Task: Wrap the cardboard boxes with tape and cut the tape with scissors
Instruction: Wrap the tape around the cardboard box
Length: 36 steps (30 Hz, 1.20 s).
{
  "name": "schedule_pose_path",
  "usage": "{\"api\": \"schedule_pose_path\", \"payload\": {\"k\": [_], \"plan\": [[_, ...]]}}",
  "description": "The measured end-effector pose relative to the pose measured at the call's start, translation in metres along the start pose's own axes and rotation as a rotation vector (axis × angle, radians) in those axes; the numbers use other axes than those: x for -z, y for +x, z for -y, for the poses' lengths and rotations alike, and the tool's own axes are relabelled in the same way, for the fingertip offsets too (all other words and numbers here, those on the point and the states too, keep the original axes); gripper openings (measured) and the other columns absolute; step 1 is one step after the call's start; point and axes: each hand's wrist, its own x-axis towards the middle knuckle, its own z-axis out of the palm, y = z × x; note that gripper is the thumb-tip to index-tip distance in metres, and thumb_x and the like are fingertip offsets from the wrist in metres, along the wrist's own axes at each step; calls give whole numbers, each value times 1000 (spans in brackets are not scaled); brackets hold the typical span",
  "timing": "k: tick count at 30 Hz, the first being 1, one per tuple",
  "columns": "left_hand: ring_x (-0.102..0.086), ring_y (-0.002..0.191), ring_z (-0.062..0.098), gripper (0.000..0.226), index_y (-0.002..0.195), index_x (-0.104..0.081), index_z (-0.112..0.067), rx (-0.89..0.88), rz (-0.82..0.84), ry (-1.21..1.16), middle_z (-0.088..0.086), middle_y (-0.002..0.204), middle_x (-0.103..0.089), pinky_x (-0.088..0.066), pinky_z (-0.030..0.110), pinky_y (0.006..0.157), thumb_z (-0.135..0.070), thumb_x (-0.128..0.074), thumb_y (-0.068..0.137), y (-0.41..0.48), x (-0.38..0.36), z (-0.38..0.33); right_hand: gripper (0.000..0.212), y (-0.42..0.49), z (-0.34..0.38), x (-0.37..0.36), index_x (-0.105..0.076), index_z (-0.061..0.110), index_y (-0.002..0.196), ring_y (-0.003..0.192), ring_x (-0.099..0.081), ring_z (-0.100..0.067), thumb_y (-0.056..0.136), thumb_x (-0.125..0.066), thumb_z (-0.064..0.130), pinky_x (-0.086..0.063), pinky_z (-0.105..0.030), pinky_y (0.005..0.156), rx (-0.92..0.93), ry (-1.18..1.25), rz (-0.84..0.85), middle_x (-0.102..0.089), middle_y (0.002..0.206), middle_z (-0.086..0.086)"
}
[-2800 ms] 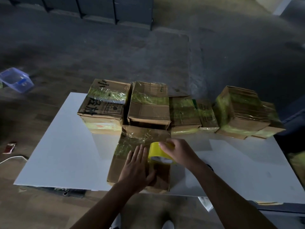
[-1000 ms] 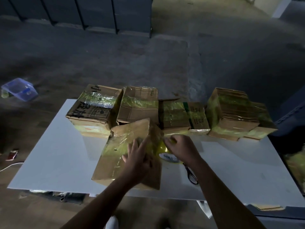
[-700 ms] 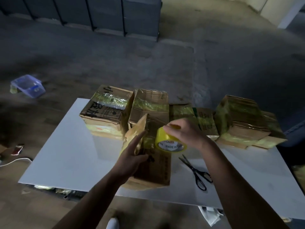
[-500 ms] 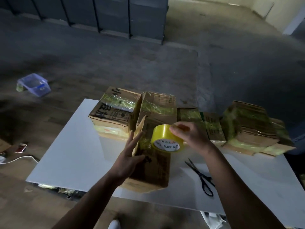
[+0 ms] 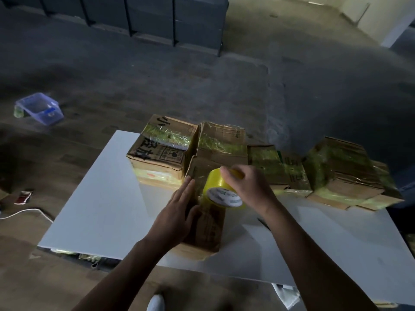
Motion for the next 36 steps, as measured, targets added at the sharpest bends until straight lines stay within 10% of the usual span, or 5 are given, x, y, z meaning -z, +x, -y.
{"api": "schedule_pose_path", "payload": {"k": [7,16,20,28,36], "plan": [[-15,146,14,70,153,-4,-32,31,19,61,-23,155,7,-37,42,110,-37,-47,98,0,2,-3,45,-3,3,21,-47,12,63,49,-36,-16,93,-52,45,-26,-28,51,-33,-164,35,-37,56,-3],[21,143,12,96,154,4,-15,-69,-19,492,2,161,6,15,33,116,-74,-24,84,8,-11,-14,38,1,7,7,-58,18,67,52,-49,-4,88,-55,49,-37,-24,52,51,40,91,-52,56,6],[13,146,13,112,154,-3,-12,-48,-24,544,4,162,-2,15,33,117,-87,-22,73,9,-13,-7,53,-14,-20,-1,-58,0,67,60,-54,-29,87,-51,48,-39,-32,60,-9,322,61,-56,63,-23],[16,146,15,109,155,-2,-13,-34,-7,581,3,162,4,13,36,118,-85,-20,74,10,-13,-7,46,-24,-57,24,-54,21,52,42,-38,-2,82,-61,55,-27,-15,43,-77,87,-38,-44,45,10],[21,141,47,96,148,15,-39,130,155,721,14,159,19,3,74,106,-83,-33,77,20,-29,-32,50,-30,-90,-11,-38,19,51,50,-32,-8,88,-63,41,-28,-30,53,-180,-4,-37,-32,50,5]]}}
